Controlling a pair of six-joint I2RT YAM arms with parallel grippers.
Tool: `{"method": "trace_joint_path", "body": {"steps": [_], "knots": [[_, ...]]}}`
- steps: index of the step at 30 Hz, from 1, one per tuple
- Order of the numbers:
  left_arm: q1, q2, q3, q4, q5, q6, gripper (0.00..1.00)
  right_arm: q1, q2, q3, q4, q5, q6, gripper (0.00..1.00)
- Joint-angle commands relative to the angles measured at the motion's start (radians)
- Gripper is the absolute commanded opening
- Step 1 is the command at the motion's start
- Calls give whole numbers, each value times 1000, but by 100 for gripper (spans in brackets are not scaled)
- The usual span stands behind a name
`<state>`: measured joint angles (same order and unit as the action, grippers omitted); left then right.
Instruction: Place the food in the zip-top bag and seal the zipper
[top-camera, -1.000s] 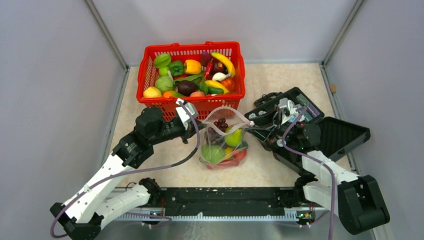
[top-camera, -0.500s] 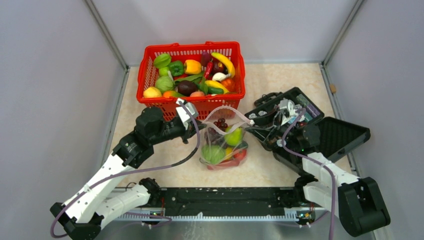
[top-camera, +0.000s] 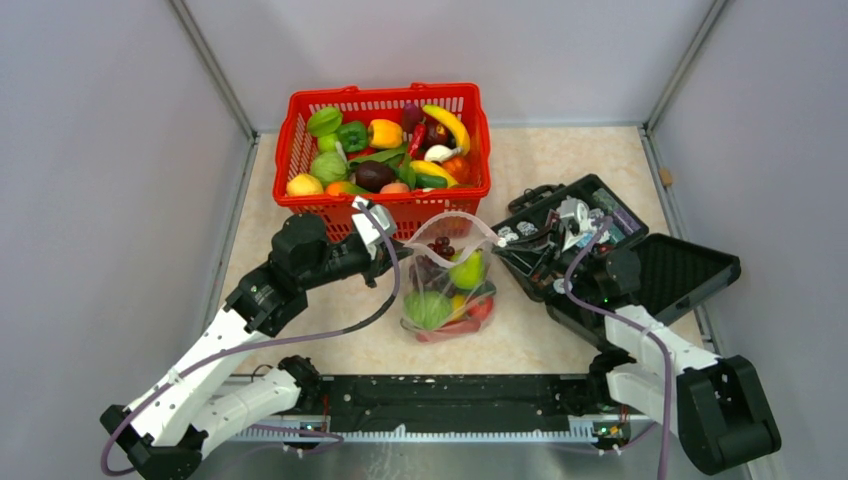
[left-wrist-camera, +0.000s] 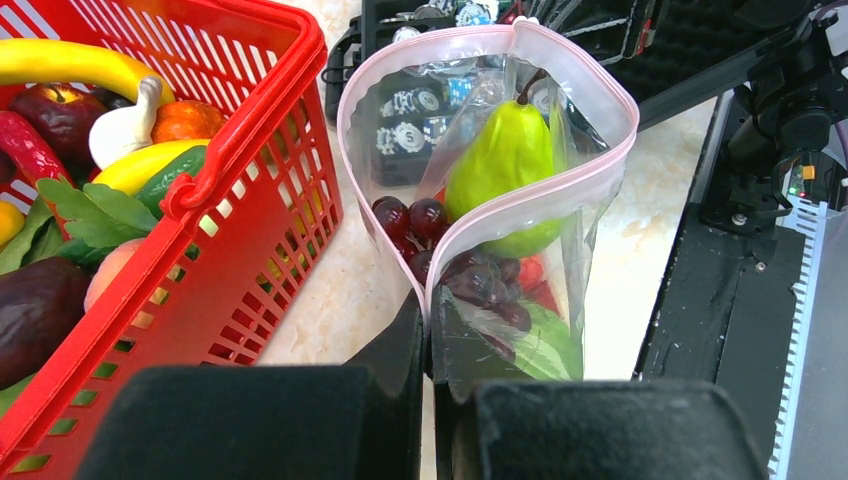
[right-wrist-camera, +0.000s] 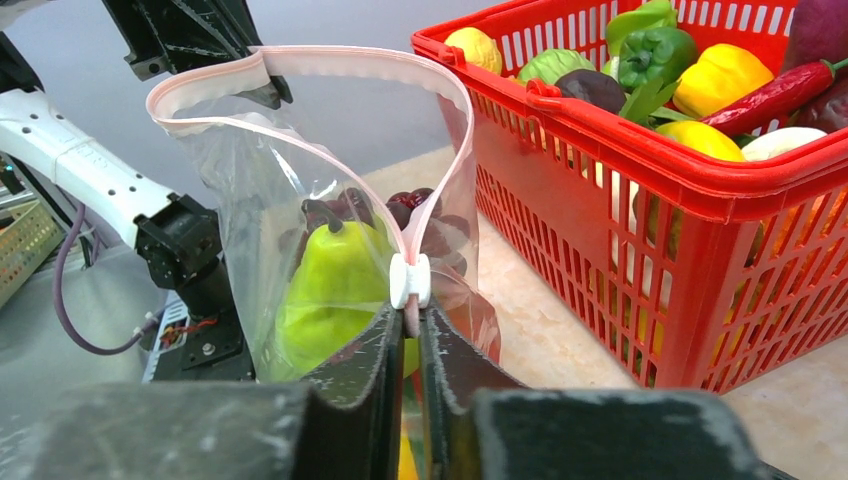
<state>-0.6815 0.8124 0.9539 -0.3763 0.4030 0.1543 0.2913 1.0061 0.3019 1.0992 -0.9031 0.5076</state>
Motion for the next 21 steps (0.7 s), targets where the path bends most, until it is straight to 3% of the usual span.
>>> {"method": "trace_joint_path", "body": {"steps": [1, 6, 11, 15, 21], "knots": [[5, -13, 51, 60, -7, 2, 0, -9, -33, 29, 26, -15, -23, 0], [5, -39, 52, 39, -65, 19, 0, -10, -95, 73, -178, -17, -136, 0], [14, -78, 65, -41, -242, 67, 0, -10, -197, 174, -586, 5, -366, 0], [36, -104, 57, -68, -302, 73, 0, -9, -245, 267, -828, 14, -488, 0], [48, -127, 61, -89, -370, 98, 0, -10, -238, 392, -1062, -73, -616, 0]]}}
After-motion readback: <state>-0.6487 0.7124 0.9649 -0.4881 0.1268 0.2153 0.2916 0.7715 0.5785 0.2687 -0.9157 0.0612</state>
